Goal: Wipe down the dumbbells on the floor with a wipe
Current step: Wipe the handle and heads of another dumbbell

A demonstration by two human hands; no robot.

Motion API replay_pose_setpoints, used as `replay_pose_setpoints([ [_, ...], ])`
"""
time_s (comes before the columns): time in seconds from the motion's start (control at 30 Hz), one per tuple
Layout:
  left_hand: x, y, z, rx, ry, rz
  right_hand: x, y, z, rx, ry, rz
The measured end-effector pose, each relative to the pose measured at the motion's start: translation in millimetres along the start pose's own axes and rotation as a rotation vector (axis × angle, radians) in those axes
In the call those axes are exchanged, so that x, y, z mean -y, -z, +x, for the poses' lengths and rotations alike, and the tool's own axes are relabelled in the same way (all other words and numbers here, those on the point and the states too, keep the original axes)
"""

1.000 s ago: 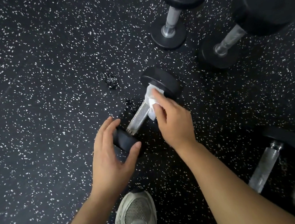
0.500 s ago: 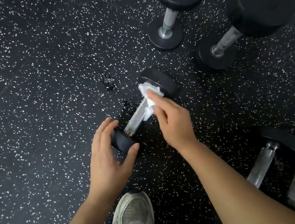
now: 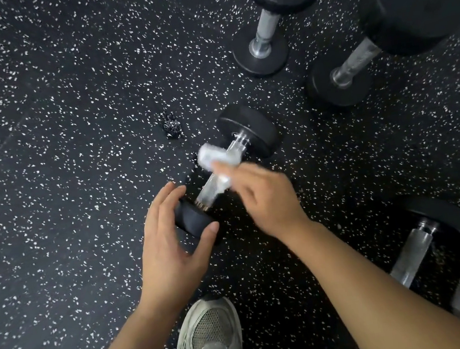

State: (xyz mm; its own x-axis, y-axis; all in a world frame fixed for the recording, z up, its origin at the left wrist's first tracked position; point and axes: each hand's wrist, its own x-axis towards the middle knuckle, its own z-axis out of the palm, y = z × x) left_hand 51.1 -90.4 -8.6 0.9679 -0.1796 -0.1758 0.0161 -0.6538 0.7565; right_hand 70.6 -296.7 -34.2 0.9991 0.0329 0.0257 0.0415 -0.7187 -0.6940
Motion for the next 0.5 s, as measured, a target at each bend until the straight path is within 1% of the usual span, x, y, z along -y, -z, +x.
replay_pose_setpoints([
  [0.03, -1.4, 0.4, -0.1, 0.005, 0.006, 0.001, -6.1, 3.6, 4.8, -0.105, -0.072, -0.011],
  [0.07, -2.3, 0.9, 0.1, 0.007, 0.011, 0.004, -10.2, 4.8, 8.0, -0.172, -0.139, -0.027],
  [0.1, -2.6, 1.2, 0.1, 0.009, 0.014, 0.007, -10.6, 3.2, 9.0, -0.196, -0.185, -0.036],
  [0.17, -1.6, 1.1, 0.2, 0.008, 0.007, 0.008, -3.9, -9.5, 4.7, -0.179, -0.194, -0.014],
  [0.27, -0.5, 1.1, 1.4, -0.002, 0.011, 0.004, 11.8, -23.6, -9.0, -0.085, -0.124, 0.028],
  [0.43, 6.0, 2.8, 3.5, 0.022, -0.014, 0.019, 18.3, -20.5, -16.1, 0.249, 0.016, 0.084],
  [0.47, 7.5, 3.7, 3.9, 0.020, -0.021, 0.032, 18.7, -18.4, -14.5, 0.283, 0.037, 0.076],
  [0.5, 8.5, 5.1, 4.4, 0.013, -0.029, 0.041, 18.0, -15.9, -13.2, 0.281, 0.043, 0.076],
])
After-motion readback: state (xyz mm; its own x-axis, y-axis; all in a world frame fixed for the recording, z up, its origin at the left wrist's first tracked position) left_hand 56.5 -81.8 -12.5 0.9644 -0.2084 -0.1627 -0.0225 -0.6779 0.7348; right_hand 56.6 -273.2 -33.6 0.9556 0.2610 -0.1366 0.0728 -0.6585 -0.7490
